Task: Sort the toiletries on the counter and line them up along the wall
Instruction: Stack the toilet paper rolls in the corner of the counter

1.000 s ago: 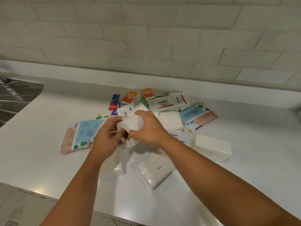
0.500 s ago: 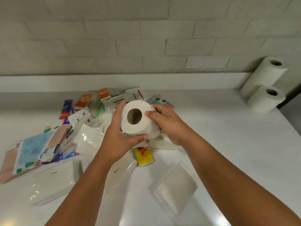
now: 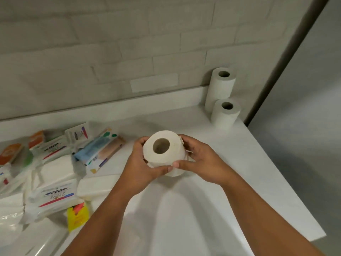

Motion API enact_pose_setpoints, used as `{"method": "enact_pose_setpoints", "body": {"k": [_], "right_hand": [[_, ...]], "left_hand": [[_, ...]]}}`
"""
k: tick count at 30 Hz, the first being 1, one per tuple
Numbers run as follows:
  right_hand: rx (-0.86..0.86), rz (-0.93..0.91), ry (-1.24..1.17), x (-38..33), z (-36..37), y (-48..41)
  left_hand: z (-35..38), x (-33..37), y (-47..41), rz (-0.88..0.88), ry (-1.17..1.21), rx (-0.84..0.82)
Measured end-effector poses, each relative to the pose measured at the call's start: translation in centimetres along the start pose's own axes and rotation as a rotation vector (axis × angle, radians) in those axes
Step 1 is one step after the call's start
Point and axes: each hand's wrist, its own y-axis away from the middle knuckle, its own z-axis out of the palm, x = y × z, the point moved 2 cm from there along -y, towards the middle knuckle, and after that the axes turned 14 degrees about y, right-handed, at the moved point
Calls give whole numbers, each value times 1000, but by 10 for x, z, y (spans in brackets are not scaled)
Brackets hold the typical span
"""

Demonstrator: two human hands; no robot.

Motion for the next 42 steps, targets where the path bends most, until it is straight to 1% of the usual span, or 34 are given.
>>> {"method": "enact_pose_setpoints", "body": {"k": [5, 9, 13, 18, 20, 22, 26, 31, 33, 38, 40, 42], "right_hand": [[162, 84, -102, 56, -79, 3], [231, 80, -115, 85, -131, -4], [326, 79, -33, 101, -177, -20], [559, 83, 57, 115, -218, -49], [608, 86, 78, 121, -228, -61], [598, 85, 76, 126, -236, -70], [519, 117, -9, 134, -244, -80], [475, 195, -136, 148, -245, -88], [485, 216, -202, 154, -248, -91], [454, 345, -370, 161, -256, -115], [430, 353, -438, 159, -254, -123], [408, 375, -530, 156, -249, -132]], "left_hand": [[87, -1, -50, 5, 19, -122], [145, 3, -94, 59, -1, -180], [191, 15, -138, 98, 6, -150], [231, 32, -186, 161, 4, -53], [242, 33, -200, 184, 4, -27], [252, 31, -212, 214, -15, -8], [266, 16, -227, 296, -63, 34], [272, -5, -234, 281, -73, 48], [272, -4, -227, 238, -5, 65], [269, -12, -240, 1, 330, 165], [273, -17, -252, -76, 445, 164], [281, -22, -259, -151, 499, 153]]}}
